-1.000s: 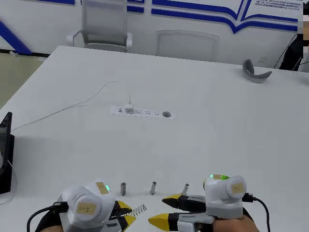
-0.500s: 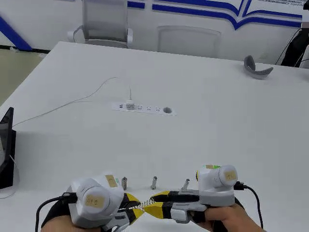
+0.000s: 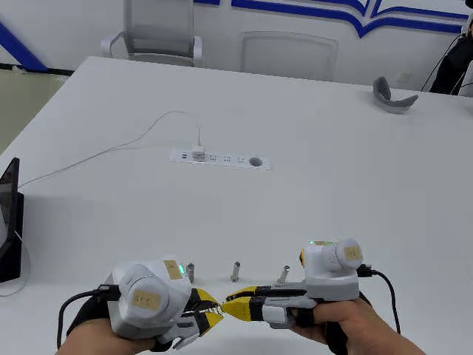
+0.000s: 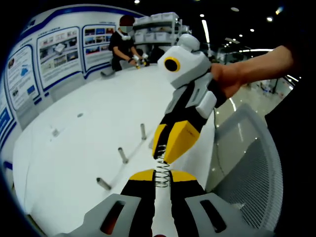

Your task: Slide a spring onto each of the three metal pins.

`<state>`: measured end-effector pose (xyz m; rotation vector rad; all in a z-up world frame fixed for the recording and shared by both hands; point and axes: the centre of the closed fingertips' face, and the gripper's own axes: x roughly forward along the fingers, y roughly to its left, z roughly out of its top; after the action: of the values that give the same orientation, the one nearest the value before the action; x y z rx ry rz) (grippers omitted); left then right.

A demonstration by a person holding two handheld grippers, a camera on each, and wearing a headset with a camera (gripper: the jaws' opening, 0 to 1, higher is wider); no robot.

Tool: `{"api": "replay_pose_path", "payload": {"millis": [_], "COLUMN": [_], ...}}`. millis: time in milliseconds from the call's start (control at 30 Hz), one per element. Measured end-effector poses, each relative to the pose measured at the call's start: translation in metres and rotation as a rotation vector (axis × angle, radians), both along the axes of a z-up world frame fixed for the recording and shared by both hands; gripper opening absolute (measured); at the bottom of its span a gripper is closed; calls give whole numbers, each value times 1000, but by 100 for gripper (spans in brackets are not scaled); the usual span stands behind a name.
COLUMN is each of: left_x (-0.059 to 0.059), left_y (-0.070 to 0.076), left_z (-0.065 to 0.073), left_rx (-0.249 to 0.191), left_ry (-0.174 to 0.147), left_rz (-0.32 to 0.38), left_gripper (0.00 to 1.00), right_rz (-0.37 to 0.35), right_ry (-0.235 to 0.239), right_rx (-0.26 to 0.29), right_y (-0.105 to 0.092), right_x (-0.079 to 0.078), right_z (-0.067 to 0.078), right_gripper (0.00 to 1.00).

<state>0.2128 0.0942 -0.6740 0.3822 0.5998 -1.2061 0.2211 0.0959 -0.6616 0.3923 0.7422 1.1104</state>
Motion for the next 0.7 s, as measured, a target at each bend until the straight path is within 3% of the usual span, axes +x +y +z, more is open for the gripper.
{"api": "replay_pose_path", "payload": {"millis": [200, 333, 500, 700], "left_x": [1, 4, 11, 12], "left_y": [-2, -6, -15, -28], "left_z": [0, 5, 17, 29], "left_rx": [-12, -45, -105, -163], "left_ry": [8, 20, 32, 37], "left_rz": [-7, -11, -22, -64], "left_gripper": [10, 10, 10, 10], "right_rz": [11, 37, 111, 265], "right_ry": [4, -32, -115, -211], "right_rx": [-3, -34, -120, -258], "right_y": [-1, -3, -8, -14], "right_x": [0, 3, 9, 8], "right_z": [3, 12, 26, 38], "right_gripper": [12, 12, 12, 12]}}
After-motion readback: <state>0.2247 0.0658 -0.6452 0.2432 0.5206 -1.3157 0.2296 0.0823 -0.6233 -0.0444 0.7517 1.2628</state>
